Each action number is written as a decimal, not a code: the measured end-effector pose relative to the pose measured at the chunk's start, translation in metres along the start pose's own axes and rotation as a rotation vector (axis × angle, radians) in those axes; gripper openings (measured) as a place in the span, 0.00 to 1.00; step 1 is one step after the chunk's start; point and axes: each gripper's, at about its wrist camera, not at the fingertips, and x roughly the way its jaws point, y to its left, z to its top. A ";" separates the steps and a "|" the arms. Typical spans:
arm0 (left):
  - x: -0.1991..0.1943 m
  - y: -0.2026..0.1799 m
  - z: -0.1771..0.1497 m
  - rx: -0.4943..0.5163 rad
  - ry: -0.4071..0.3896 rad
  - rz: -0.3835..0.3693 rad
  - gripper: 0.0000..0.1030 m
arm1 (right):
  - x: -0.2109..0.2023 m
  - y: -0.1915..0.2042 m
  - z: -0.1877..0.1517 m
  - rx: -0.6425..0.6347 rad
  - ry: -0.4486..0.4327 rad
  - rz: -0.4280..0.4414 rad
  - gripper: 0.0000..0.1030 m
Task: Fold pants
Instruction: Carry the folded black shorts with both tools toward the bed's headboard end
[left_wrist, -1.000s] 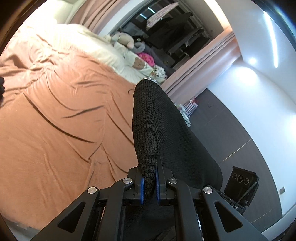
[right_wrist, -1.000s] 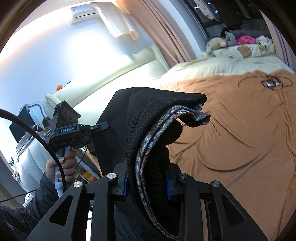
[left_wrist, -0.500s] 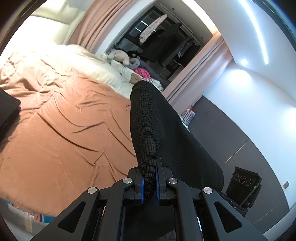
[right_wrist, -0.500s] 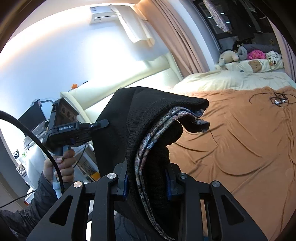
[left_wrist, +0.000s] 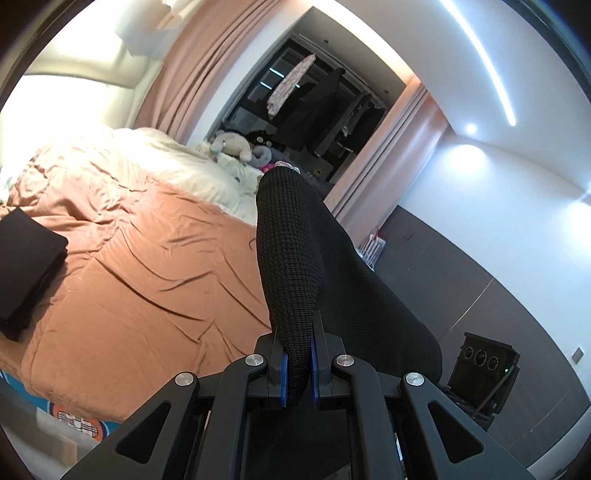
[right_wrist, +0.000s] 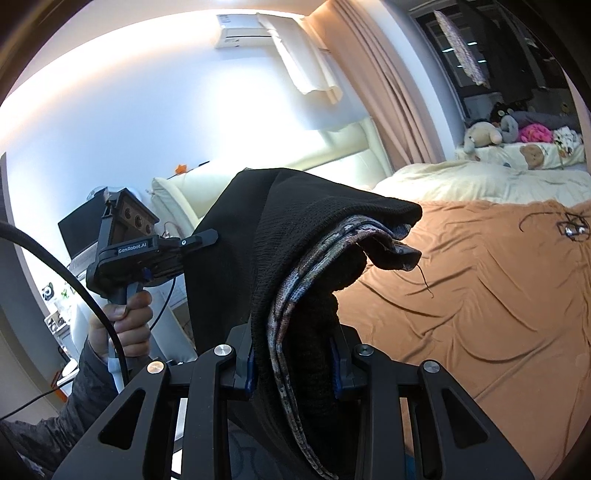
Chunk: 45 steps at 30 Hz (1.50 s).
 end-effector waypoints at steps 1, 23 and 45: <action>-0.004 0.002 0.000 -0.004 -0.008 -0.002 0.08 | 0.003 0.000 0.002 -0.005 0.002 0.003 0.26; -0.068 0.084 0.027 -0.057 -0.134 0.063 0.08 | 0.148 -0.011 0.040 -0.102 0.094 0.064 0.25; -0.081 0.231 0.058 -0.177 -0.208 0.177 0.08 | 0.328 -0.024 0.068 -0.157 0.224 0.164 0.25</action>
